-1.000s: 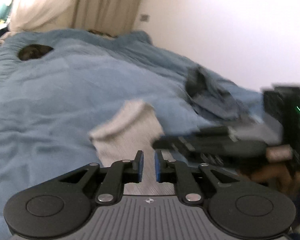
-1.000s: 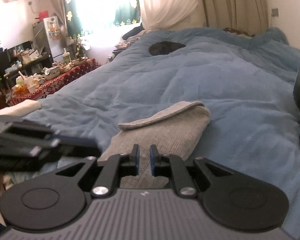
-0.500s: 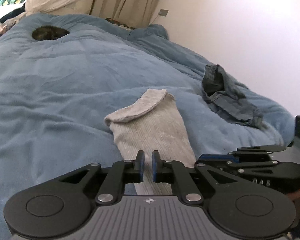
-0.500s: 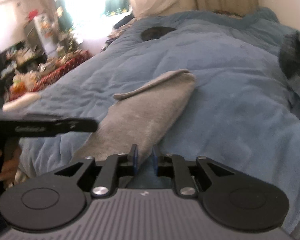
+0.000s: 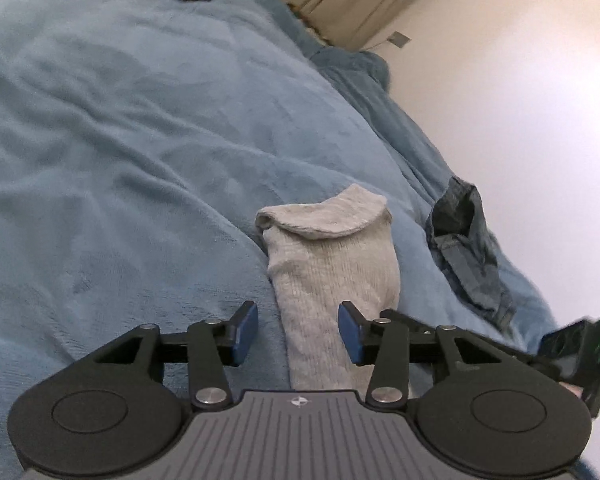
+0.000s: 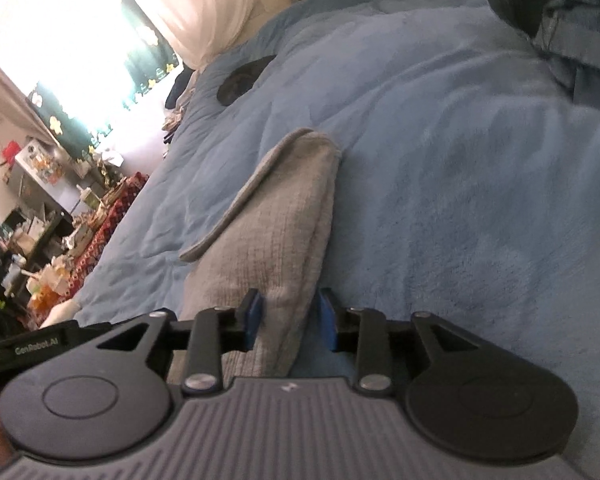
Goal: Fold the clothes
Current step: 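Lift the folded sweater with both grippers and carry it toward the cream towel stack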
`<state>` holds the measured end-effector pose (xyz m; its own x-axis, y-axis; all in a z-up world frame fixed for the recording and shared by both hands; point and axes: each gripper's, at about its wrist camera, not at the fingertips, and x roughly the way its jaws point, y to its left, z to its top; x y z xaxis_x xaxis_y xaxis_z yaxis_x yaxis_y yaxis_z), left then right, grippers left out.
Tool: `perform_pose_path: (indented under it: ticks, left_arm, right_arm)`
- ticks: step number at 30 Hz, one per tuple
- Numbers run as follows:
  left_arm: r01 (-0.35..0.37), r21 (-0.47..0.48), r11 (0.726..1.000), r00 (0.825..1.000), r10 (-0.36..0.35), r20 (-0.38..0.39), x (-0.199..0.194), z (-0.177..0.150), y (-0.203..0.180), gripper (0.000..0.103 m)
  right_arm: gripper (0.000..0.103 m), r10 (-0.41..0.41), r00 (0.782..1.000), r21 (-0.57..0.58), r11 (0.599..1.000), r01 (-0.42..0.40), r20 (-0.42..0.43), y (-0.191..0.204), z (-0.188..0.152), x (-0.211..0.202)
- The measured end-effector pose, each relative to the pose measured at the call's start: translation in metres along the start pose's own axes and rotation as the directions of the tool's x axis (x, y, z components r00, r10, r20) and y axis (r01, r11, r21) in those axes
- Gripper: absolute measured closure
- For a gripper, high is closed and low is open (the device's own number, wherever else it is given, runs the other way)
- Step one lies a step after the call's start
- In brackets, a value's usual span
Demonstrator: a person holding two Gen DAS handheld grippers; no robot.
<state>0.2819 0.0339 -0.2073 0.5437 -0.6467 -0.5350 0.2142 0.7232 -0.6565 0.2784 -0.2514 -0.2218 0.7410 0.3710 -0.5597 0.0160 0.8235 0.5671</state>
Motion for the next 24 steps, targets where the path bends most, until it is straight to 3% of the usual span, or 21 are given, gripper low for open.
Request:
perform_pose_path:
  ticks: [6,8,9,13,19,24]
  left_arm:
    - [0.029,0.004,1.000,0.999,-0.029,-0.022,0.014,0.003,-0.004,0.062]
    - [0.039,-0.006,0.999,0.999,-0.039,-0.014,0.016,0.002,-0.004,0.068]
    - [0.037,-0.009,0.999,0.999,-0.037,-0.004,0.016,0.002,-0.003,0.077]
    - [0.028,0.016,0.999,0.999,-0.028,0.034,0.012,-0.002,-0.009,0.087]
    - [-0.005,0.153,0.988,0.991,-0.016,0.132,-0.014,-0.001,-0.035,0.089]
    - [-0.021,0.172,0.985,0.975,-0.017,0.219,-0.056,0.013,-0.041,0.089]
  right_arm:
    - [0.068,0.035,0.999,0.069,0.997,-0.034,-0.010,-0.014,0.004,0.020]
    - [0.071,0.046,0.999,0.075,0.996,-0.045,-0.014,-0.017,0.006,0.025]
    - [0.080,0.051,0.999,0.066,0.997,-0.050,-0.012,-0.017,0.006,0.026]
    - [0.086,0.039,0.999,-0.011,0.999,-0.039,0.019,-0.005,0.007,0.025]
    - [0.088,0.050,0.994,-0.178,0.984,-0.033,0.092,0.039,0.012,-0.001]
    - [0.088,0.120,0.986,-0.267,0.960,-0.085,0.115,0.088,0.020,-0.017]
